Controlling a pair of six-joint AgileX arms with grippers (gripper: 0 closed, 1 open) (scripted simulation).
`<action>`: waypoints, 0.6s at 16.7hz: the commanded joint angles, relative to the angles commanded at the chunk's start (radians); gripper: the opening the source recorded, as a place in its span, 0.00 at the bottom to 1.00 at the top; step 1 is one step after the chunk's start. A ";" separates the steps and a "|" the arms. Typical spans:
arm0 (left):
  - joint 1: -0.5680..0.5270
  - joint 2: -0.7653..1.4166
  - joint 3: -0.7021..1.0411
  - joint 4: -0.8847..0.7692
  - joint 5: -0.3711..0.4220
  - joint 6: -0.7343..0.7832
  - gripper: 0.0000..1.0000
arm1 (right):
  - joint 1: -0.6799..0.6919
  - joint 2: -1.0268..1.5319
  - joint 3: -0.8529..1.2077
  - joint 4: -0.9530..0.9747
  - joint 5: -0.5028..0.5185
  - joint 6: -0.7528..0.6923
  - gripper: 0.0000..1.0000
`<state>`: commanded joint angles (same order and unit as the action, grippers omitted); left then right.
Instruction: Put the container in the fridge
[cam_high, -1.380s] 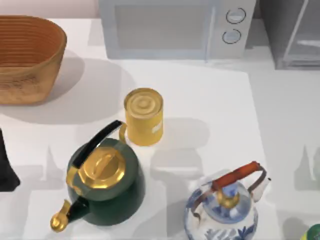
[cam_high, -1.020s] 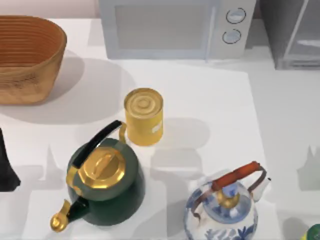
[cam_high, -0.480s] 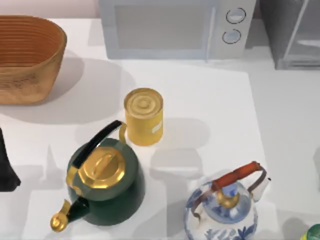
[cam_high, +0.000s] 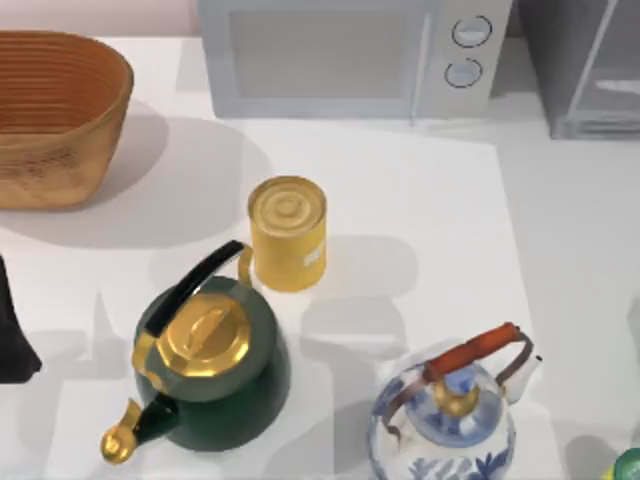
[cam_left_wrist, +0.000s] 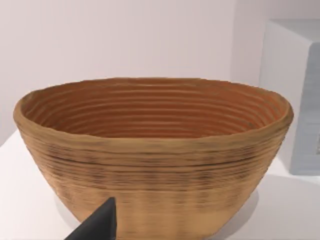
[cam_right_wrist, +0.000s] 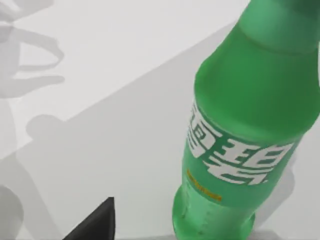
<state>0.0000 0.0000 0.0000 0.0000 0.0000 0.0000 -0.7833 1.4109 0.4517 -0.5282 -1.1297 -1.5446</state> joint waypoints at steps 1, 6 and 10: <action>0.000 0.000 0.000 0.000 0.000 0.000 1.00 | -0.015 0.051 0.003 -0.005 -0.044 -0.044 1.00; 0.000 0.000 0.000 0.000 0.000 0.000 1.00 | -0.038 0.160 0.001 -0.014 -0.141 -0.118 1.00; 0.000 0.000 0.000 0.000 0.000 0.000 1.00 | -0.034 0.156 0.001 -0.013 -0.138 -0.117 1.00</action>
<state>0.0000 0.0000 0.0000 0.0000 0.0000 0.0000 -0.8171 1.5670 0.4523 -0.5410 -1.2680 -1.6616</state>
